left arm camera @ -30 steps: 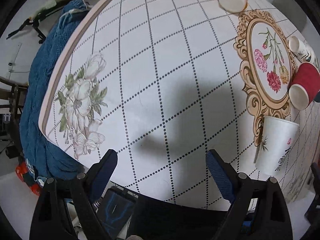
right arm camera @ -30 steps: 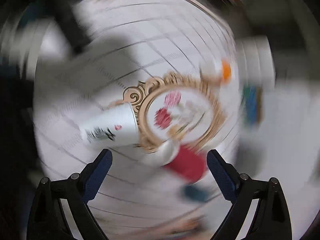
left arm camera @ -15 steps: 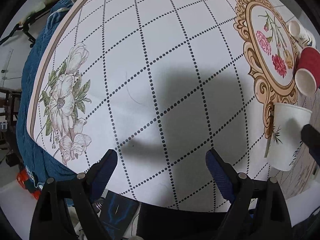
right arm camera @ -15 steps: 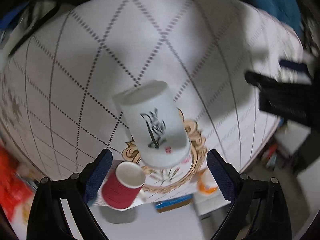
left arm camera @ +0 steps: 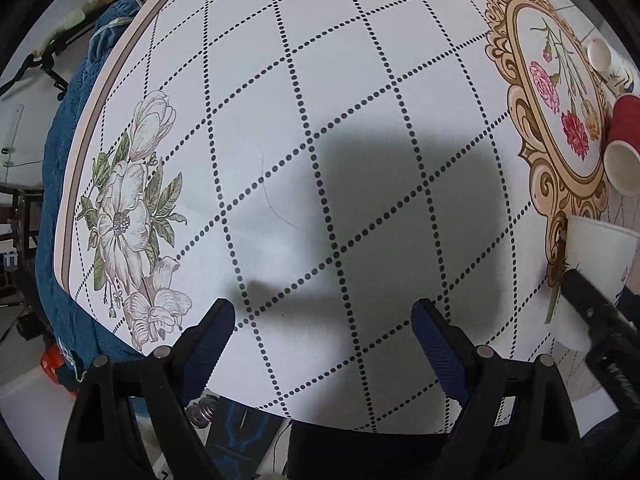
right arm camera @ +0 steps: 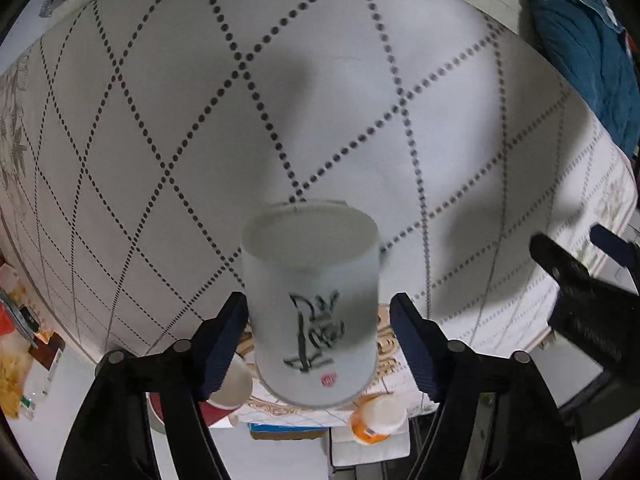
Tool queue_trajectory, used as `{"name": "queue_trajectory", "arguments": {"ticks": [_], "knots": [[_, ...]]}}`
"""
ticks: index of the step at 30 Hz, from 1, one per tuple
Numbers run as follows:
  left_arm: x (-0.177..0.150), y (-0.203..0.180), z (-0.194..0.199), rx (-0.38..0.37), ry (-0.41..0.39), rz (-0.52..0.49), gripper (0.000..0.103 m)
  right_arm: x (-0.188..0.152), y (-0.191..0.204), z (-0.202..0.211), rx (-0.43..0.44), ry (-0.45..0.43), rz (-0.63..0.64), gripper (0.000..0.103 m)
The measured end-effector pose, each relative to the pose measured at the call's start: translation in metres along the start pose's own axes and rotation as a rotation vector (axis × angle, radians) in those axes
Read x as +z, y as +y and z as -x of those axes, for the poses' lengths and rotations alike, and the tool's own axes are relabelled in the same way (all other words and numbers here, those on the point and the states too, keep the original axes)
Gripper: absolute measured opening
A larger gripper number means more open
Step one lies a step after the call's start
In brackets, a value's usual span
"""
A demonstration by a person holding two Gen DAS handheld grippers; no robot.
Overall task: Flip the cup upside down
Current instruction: 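Rotate the held white cup with the right gripper so its rim faces down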
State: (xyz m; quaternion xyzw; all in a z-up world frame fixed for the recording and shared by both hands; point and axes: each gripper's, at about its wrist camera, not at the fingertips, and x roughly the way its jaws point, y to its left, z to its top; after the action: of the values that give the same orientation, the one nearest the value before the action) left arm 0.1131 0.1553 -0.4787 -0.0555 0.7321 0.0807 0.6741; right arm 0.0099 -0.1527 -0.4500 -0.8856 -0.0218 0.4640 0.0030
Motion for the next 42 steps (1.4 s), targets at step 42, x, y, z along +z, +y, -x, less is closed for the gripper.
{"name": "queue_trajectory", "arguments": {"ticks": [42], "knots": [[0.013, 0.035, 0.020, 0.043, -0.017, -0.023, 0.090, -0.168, -0.082, -0.114, 1.095, 0.055, -1.633, 0.064]]}}
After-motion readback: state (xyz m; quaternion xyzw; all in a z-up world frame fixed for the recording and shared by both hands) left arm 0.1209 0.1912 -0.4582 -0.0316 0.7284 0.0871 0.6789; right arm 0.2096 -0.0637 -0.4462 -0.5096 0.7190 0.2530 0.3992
